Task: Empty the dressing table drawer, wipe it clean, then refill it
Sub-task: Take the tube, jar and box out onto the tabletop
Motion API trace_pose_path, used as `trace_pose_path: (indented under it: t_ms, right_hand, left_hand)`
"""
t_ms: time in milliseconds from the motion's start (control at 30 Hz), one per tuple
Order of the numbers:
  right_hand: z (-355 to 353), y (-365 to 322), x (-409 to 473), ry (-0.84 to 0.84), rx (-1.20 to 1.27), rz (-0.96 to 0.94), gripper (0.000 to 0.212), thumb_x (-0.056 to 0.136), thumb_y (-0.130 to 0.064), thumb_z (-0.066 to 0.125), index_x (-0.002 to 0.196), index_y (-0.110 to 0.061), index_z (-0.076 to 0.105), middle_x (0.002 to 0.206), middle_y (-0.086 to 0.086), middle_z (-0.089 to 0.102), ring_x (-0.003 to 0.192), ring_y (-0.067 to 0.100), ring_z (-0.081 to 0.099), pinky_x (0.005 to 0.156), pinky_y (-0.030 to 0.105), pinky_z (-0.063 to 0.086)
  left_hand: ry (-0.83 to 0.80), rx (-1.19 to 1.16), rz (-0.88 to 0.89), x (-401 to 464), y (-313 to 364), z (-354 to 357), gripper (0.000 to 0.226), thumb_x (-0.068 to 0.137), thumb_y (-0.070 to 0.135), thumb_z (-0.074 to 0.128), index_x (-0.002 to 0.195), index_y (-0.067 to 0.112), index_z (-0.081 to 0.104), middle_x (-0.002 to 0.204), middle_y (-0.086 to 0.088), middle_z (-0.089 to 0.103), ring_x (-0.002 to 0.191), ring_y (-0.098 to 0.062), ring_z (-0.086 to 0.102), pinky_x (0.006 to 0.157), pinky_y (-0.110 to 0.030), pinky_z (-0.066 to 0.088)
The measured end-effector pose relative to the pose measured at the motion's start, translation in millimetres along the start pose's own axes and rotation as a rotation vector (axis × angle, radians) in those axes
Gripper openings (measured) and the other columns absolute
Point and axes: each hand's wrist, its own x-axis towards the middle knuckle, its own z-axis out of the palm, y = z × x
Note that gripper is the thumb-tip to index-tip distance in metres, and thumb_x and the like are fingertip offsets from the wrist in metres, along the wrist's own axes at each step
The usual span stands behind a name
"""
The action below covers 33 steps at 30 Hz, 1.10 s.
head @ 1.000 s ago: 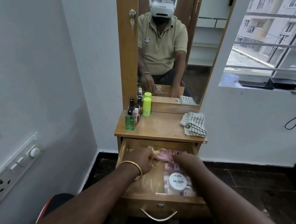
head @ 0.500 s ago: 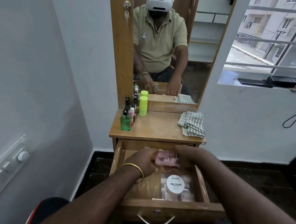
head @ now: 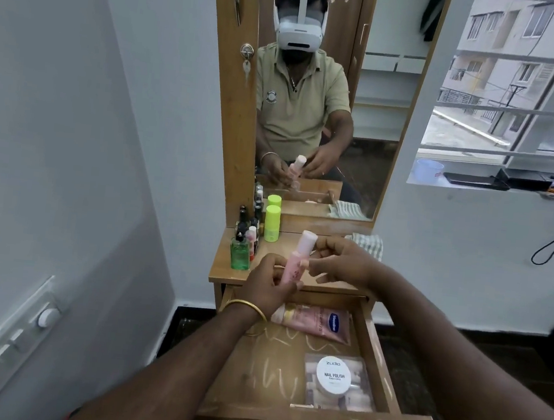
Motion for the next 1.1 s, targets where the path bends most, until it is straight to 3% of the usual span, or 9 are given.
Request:
trace_pose_path:
  t_ms: [167,333,433,500,600,900,1000,1100]
  right_hand:
    - [12.7,20.1,28.0,0.137,0.055,-0.051,0.023,0.085,-0.014,0.075,0.107,-0.020,0.070,0.098,0.000,0.075,0.091,0.020,0.070,0.069,0.025,0.058]
    - [15.0,29.4,74.5,0.373,0.018,-0.052,0.027,0.087,-0.018,0.073,0.113,-0.016,0.065,0.098,0.000,0.070,0.090,0.022,0.067,0.071,0.032,0.057]
    - [11.8,33.8,107.0,0.440,-0.063,-0.043,0.031,0.087,-0.023,0.074,0.115,-0.015,0.064,0.100,-0.002,0.068,0.087,0.015,0.063,0.078,0.037,0.057]
    - [9.4,38.2,126.2,0.451,-0.156,-0.051,0.032,0.086,-0.025,0.075,0.115,-0.015,0.064,0.101,-0.005,0.066,0.090,0.015,0.061,0.080,0.036,0.053]
    - [8.0,41.1,142.6,0.451,-0.240,-0.089,0.030,0.086,-0.022,0.075,0.113,-0.014,0.064,0.098,-0.007,0.061,0.092,0.012,0.056,0.070,0.021,0.039]
    - [10.2,44.3,156.4,0.417,-0.271,-0.119,0.032,0.088,-0.019,0.073,0.117,-0.012,0.063,0.100,-0.008,0.059,0.081,-0.003,0.050,0.060,0.003,0.035]
    - [11.0,43.5,158.5,0.397,-0.262,-0.112,0.035,0.087,-0.019,0.074,0.119,-0.011,0.062,0.105,-0.005,0.062,0.090,0.006,0.054,0.063,0.005,0.035]
    - [11.7,42.6,158.9,0.389,-0.264,-0.094,0.039,0.084,-0.016,0.076,0.120,-0.011,0.061,0.110,-0.001,0.066,0.095,0.010,0.057,0.072,0.017,0.041]
  left_hand:
    - [0.007,-0.183,-0.039,28.9,-1.0,0.5,0.032,0.083,0.020,0.076,0.105,0.023,0.054,0.104,-0.002,0.070,0.097,-0.017,0.067,0.086,-0.037,0.057]
    - [0.043,-0.090,-0.105,59.4,-12.6,8.1,0.066,0.073,0.020,0.085,0.127,0.018,0.047,0.119,0.002,0.056,0.102,-0.016,0.058,0.095,-0.038,0.052]
    - [0.048,-0.019,-0.106,74.6,-18.8,12.1,0.066,0.074,0.015,0.084,0.128,0.015,0.045,0.119,-0.003,0.055,0.095,-0.017,0.055,0.094,-0.038,0.051]
    - [0.071,0.043,-0.113,84.5,-23.0,14.5,0.062,0.073,0.016,0.083,0.123,0.017,0.046,0.115,-0.004,0.057,0.098,-0.019,0.058,0.094,-0.040,0.052]
    - [0.082,0.115,-0.118,91.4,-29.8,17.3,0.056,0.070,0.016,0.085,0.112,0.019,0.048,0.108,-0.003,0.058,0.099,-0.022,0.059,0.091,-0.043,0.052]
    - [0.128,0.118,-0.100,87.6,-30.4,20.2,0.051,0.071,0.011,0.084,0.106,0.020,0.049,0.103,-0.002,0.059,0.093,-0.019,0.059,0.086,-0.035,0.053]
    - [0.129,0.134,-0.093,87.6,-31.8,20.9,0.052,0.071,0.013,0.084,0.106,0.022,0.047,0.104,-0.003,0.059,0.094,-0.019,0.059,0.087,-0.035,0.052]
    - [0.129,0.159,-0.092,87.5,-33.4,21.9,0.052,0.071,0.014,0.084,0.108,0.020,0.049,0.103,-0.002,0.059,0.094,-0.019,0.059,0.089,-0.037,0.051]
